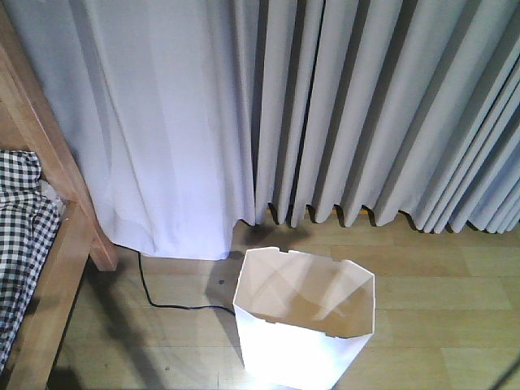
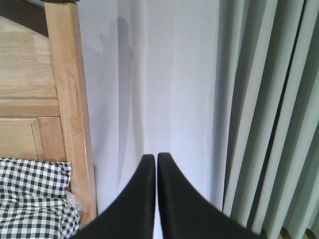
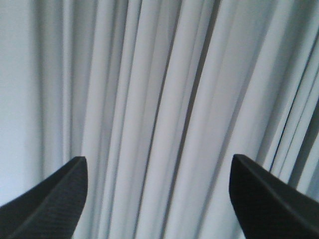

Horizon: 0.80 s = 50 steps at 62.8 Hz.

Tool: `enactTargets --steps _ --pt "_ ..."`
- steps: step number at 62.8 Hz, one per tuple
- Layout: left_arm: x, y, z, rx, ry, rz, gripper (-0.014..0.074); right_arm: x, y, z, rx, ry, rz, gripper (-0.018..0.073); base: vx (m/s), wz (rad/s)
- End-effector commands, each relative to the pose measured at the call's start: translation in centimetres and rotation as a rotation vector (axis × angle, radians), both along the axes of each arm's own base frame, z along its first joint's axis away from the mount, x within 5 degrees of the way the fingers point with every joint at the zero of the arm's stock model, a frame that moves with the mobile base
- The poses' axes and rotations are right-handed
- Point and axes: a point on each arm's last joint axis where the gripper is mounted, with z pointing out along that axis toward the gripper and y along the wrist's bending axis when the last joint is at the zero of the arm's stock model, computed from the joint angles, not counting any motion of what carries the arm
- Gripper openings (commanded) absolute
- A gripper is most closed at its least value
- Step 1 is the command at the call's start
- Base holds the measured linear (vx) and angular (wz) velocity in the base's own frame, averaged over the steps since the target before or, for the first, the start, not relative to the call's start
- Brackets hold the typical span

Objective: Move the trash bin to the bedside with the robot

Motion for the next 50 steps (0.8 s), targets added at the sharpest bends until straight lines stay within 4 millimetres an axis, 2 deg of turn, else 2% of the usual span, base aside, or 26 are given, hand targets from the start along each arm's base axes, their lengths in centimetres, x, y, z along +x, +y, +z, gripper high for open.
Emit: enactTargets --steps 1,12,18,22,30,32,50 --pt "0.1 0.0 -0.2 -0.012 -0.060 -0.001 -0.0006 -2.6 0.3 -0.1 0.039 -0.096 0.004 0.0559 0.00 0.00" --pt "0.1 0.0 -0.2 -0.012 -0.060 -0.001 -0.0006 -5.8 0.6 -3.1 0.038 -0.183 0.003 0.0533 0.00 0.00" --pt "0.1 0.0 -0.2 -0.012 -0.060 -0.001 -0.0006 -6.6 0.7 -4.7 0.038 -0.200 0.004 0.0466 0.00 0.00" --pt "0.1 0.0 -0.2 -0.012 -0.060 -0.001 -0.0006 -6.9 0.7 -5.5 0.057 -0.212 0.006 0.0362 0.00 0.00" --pt "0.1 0.0 -0.2 -0.012 -0.060 -0.001 -0.0006 -7.0 0.6 -6.7 0.127 -0.207 0.004 0.0030 0.00 0.00" --pt "0.1 0.0 -0.2 -0.012 -0.060 -0.001 -0.0006 -6.9 0.6 -6.9 0.145 -0.204 0.003 -0.0017 0.00 0.00" --pt "0.1 0.0 -0.2 -0.012 -0.060 -0.001 -0.0006 -6.9 0.6 -6.9 0.183 -0.206 0.010 -0.0011 0.00 0.00"
